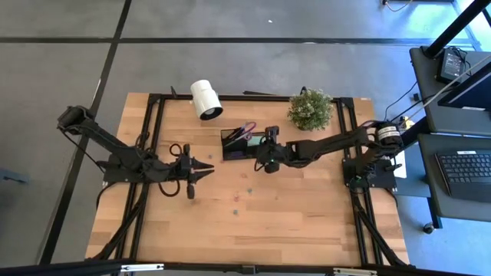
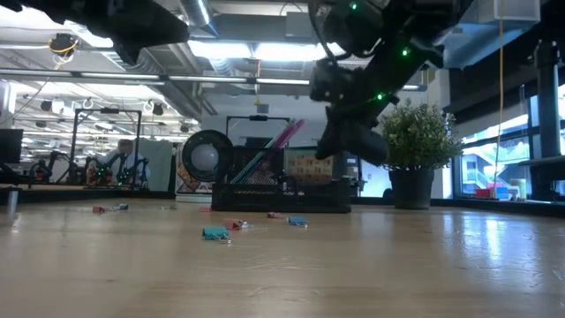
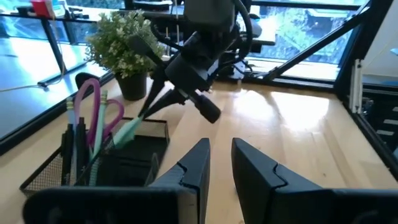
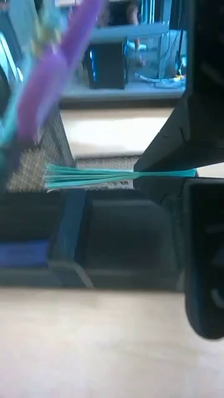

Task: Pick and place office supplies into organizer
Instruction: Put the blue sticky note into the black desk organizer

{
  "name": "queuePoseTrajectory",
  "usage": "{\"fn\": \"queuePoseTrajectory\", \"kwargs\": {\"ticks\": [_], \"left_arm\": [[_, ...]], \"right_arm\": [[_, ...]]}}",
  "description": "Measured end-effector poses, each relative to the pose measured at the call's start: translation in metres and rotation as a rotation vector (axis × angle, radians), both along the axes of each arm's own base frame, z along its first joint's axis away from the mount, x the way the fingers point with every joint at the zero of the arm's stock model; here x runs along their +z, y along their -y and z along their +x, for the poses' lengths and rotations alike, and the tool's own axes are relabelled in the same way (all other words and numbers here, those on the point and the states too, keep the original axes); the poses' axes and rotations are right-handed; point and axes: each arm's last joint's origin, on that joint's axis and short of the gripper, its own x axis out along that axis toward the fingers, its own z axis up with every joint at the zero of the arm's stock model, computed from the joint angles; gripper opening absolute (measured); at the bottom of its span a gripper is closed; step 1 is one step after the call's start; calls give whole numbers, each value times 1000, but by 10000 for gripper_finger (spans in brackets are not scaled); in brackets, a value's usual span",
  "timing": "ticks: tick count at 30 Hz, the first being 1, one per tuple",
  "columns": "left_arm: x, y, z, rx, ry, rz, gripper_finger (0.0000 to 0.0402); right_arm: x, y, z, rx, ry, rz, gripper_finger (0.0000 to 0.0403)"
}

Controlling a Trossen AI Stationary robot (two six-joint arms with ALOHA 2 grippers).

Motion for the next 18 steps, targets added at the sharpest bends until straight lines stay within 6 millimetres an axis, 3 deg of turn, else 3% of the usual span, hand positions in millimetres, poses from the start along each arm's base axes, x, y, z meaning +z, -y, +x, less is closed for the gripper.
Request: {"fn": "queuePoseTrajectory", "kwargs": {"ticks": [10,18], "left_arm": [[-1,-3,1,3,-15,-3,61],[-2,-3,1,5,-13,-14,61]], "right_arm": [[-37,-1,6,5,-109,0,10],[-43,0,8,-4,-118,-12,39]]}}
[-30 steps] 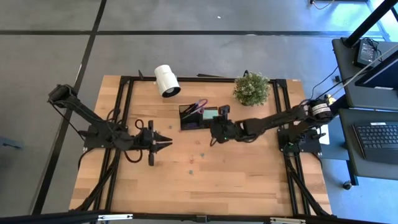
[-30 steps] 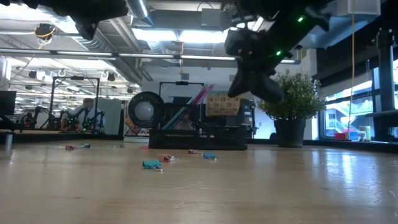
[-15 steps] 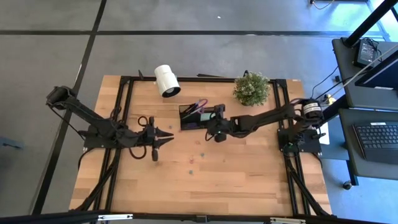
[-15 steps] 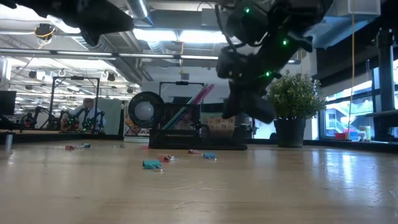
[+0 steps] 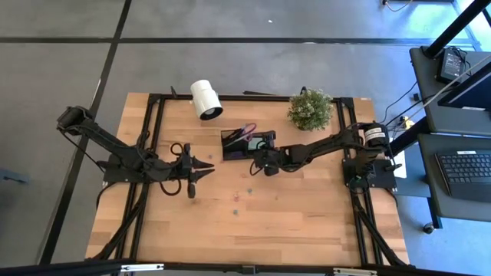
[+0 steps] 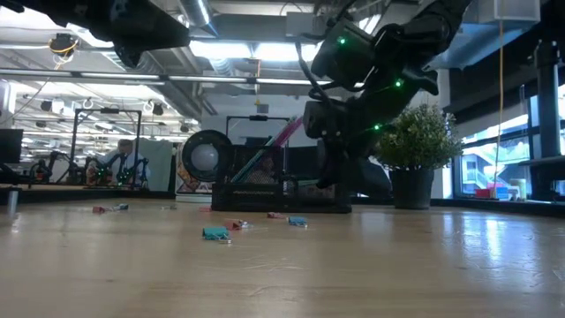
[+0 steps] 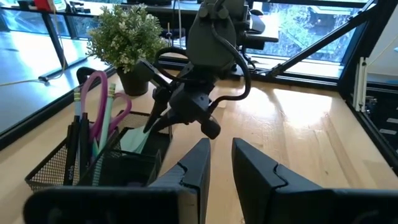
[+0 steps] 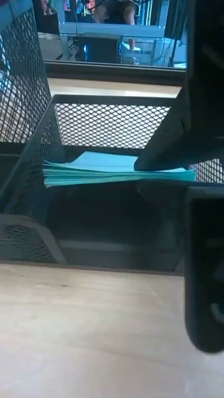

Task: Pick and place office supplies into organizer
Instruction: Put the blue sticky note into the black desk organizer, then put the pink binder clip into the black desk organizer

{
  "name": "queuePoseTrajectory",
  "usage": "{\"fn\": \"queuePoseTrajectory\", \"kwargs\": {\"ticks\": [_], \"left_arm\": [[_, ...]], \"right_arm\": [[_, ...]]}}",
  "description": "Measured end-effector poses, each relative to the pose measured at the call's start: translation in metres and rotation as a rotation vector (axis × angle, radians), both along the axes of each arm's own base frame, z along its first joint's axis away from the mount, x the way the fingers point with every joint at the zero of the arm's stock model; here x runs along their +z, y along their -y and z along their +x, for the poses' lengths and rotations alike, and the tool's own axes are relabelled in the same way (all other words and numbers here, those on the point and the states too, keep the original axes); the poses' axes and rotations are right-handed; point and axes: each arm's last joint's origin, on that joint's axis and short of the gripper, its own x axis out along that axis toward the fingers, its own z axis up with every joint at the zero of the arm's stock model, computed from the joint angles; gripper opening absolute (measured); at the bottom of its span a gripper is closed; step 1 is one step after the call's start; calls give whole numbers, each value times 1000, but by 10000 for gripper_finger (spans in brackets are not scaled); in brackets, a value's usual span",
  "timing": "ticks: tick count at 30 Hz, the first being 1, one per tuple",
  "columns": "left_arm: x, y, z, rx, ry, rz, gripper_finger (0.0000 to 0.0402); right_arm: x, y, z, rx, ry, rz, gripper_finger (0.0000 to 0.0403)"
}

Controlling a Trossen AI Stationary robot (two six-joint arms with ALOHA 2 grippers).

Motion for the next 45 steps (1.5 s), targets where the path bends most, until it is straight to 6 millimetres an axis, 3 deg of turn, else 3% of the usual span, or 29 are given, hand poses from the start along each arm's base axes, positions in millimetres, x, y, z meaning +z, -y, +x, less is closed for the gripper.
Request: {"fn": "queuePoseTrajectory", "kwargs": {"ticks": [23,45], "left_arm": [[0,0,0,0,1,-2,61],[-1,0,0,0,-12,5,61]], "right_arm": [[2,0,1,-18,13,-25,139],[13,-1,0,7,40,16,114]]}}
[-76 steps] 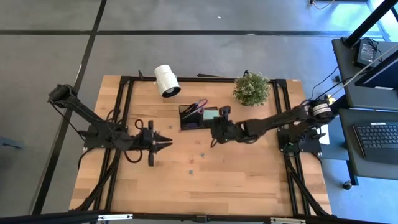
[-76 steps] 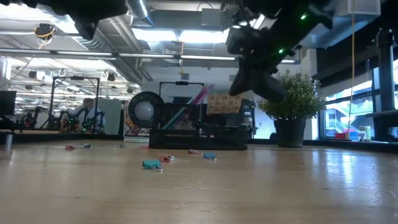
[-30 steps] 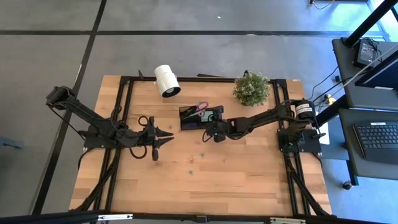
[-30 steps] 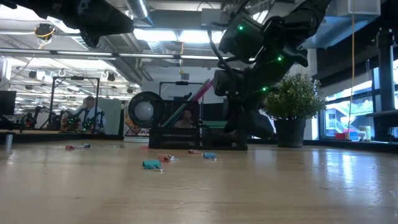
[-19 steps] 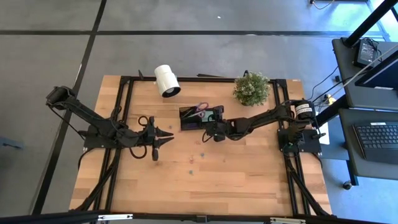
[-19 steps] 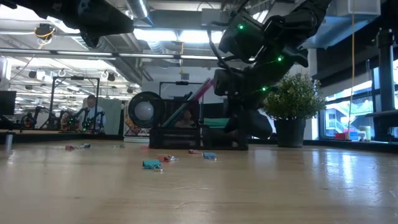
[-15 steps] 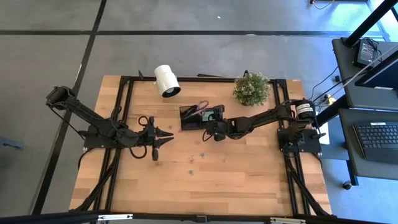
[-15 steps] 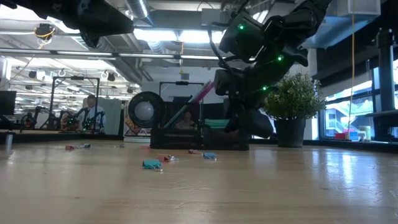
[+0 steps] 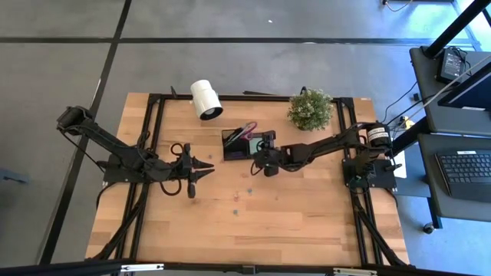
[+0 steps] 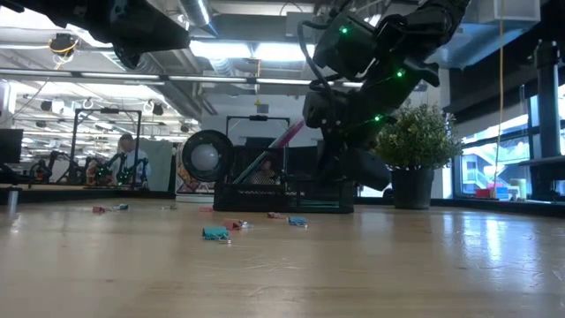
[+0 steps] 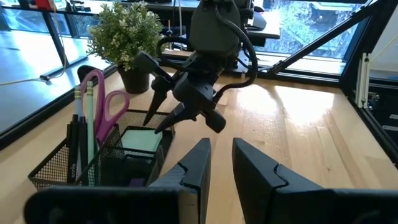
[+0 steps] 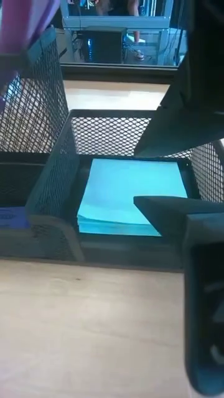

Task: Pick and place office supplies into organizer
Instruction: Put the pink binder clip into the black desk organizer

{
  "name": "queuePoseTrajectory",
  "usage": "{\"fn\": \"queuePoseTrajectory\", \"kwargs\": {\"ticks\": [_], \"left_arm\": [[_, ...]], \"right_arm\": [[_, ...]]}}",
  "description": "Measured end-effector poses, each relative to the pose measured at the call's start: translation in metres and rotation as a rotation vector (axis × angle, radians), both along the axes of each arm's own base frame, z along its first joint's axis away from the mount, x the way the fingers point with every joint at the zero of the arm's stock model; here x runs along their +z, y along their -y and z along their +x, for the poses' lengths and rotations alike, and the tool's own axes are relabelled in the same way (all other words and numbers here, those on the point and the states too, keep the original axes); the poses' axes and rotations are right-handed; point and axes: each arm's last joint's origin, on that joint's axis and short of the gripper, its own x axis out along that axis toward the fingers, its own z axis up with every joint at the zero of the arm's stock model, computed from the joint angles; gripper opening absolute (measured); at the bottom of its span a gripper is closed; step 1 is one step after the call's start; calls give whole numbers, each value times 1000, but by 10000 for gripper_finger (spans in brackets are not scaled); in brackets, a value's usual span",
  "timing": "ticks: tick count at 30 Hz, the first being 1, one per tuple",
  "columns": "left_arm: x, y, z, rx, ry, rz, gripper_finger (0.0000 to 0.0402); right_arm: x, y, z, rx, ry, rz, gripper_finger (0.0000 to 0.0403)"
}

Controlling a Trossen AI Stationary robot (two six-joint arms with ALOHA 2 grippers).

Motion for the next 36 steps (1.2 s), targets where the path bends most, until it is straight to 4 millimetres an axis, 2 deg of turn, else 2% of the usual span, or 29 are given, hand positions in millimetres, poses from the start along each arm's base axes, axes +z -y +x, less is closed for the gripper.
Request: {"fn": "queuePoseTrajectory", "kwargs": {"ticks": [4,7,14,17,20,26,31,36], "left_arm": [[0,0,0,5,5,-21,61],[0,0,0,6,6,-25,61],[0,0,0,6,7,-27,61],[0,0,0,6,7,-27,61],[0,0,0,6,7,-26,64],[0,-1,1,-11,2,-30,92],[-3,-10,9,-104,-42,-117,126],[-5,-23,28,-137,-162,-85,147]], "right_arm": [[14,-3,8,-16,12,35,110],[32,-10,18,-34,46,111,107],[88,-39,40,104,107,470,107],[107,-49,37,162,110,589,107],[120,-54,22,153,146,629,107],[135,-51,-31,121,251,681,107],[133,-43,-70,52,400,715,107],[123,-38,-91,-88,513,760,107]]}}
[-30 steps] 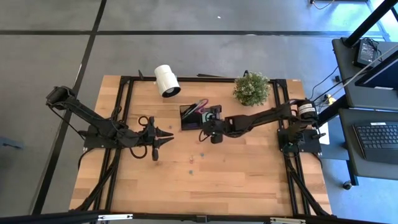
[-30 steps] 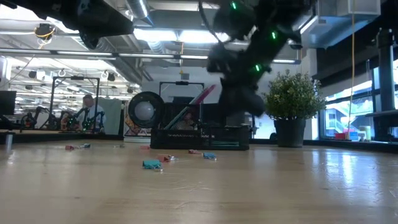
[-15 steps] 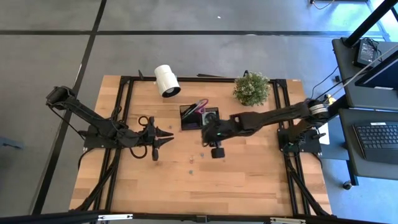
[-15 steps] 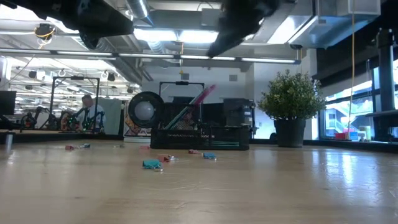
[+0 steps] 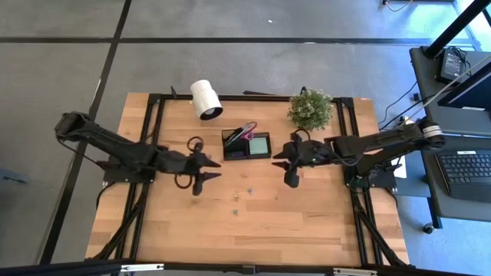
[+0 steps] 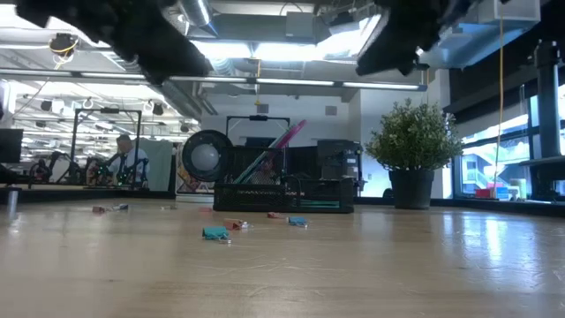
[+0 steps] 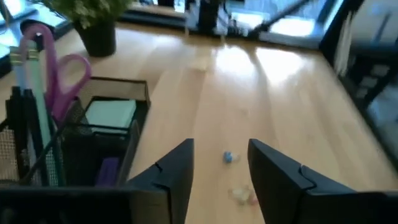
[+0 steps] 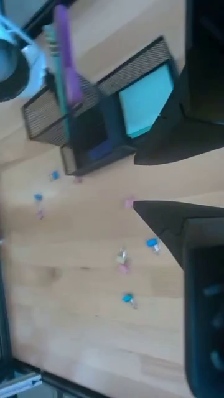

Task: Pick and place office supplies into organizer
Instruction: Put the pink binder clip into the black desk organizer

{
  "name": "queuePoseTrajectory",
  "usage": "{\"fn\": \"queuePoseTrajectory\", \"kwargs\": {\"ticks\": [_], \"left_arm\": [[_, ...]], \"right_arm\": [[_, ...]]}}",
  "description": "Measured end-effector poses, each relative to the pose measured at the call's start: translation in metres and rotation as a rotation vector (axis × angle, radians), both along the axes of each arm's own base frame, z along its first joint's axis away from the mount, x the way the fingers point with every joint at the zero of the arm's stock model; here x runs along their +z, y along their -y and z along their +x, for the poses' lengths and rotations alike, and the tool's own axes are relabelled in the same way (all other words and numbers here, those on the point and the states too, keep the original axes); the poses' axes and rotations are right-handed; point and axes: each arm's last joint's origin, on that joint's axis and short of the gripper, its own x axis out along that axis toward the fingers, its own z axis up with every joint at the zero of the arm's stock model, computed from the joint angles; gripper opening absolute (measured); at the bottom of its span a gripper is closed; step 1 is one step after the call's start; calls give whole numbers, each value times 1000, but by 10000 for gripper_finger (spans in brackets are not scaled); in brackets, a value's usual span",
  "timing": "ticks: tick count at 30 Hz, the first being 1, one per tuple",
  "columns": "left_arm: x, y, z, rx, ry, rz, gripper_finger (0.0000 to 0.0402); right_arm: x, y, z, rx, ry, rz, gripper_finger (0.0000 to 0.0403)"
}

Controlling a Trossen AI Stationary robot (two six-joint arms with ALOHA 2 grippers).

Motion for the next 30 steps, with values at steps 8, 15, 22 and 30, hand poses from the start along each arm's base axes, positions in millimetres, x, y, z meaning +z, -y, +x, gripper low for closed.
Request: {"fn": "queuePoseTrajectory", "kwargs": {"ticks": [8,15,22,30], "left_arm": [[-7,0,53,-161,-213,126,154],[-19,-14,99,-237,-390,207,151],[-41,-24,128,-317,-466,248,152],[-76,-37,141,-338,-565,280,153]], "right_arm": [[-26,2,-12,-31,-67,28,107],[-30,2,-13,-30,-86,25,107],[-30,2,-13,-31,-86,30,107],[-31,2,-13,-43,-85,47,107]]}}
